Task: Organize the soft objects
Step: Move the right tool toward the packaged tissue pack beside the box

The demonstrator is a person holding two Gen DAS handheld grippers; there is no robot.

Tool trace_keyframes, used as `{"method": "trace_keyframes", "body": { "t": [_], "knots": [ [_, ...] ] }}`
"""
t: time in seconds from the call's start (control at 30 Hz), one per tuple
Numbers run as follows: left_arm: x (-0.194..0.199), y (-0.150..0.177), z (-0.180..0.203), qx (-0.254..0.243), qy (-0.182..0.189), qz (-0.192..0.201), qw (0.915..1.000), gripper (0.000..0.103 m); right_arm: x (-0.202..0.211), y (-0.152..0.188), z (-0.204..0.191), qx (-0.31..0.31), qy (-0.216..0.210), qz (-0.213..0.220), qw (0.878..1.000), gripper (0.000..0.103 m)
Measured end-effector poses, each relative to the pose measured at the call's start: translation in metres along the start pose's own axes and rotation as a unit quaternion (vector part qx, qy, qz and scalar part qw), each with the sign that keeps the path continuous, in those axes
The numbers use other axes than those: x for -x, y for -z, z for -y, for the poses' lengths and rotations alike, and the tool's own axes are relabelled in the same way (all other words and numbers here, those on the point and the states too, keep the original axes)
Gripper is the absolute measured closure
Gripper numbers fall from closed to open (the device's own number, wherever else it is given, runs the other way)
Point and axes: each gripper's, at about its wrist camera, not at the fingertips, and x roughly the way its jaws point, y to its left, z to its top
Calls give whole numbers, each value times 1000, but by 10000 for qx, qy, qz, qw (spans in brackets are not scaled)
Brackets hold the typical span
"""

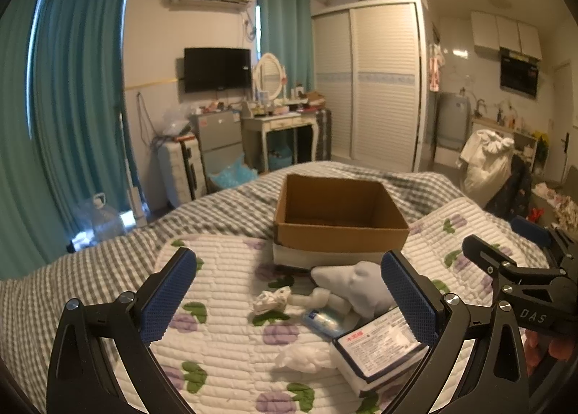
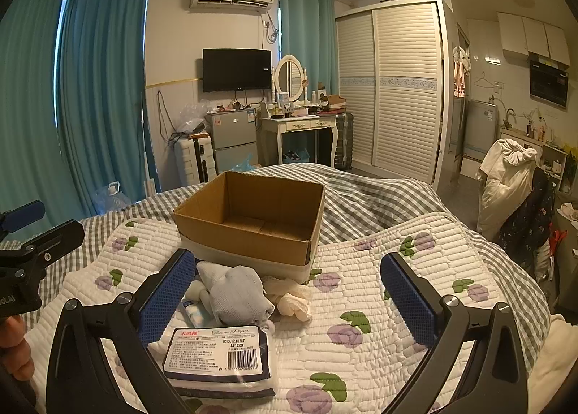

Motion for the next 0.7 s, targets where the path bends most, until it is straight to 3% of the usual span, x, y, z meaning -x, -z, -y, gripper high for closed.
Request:
{"method": "trace_keyframes", "body": {
  "t": [0.7],
  "knots": [
    [0, 0, 1, -1, 0, 13, 10000, 0, 1, -3, -6, 19, -12, -1, 10000, 0]
  ]
}}
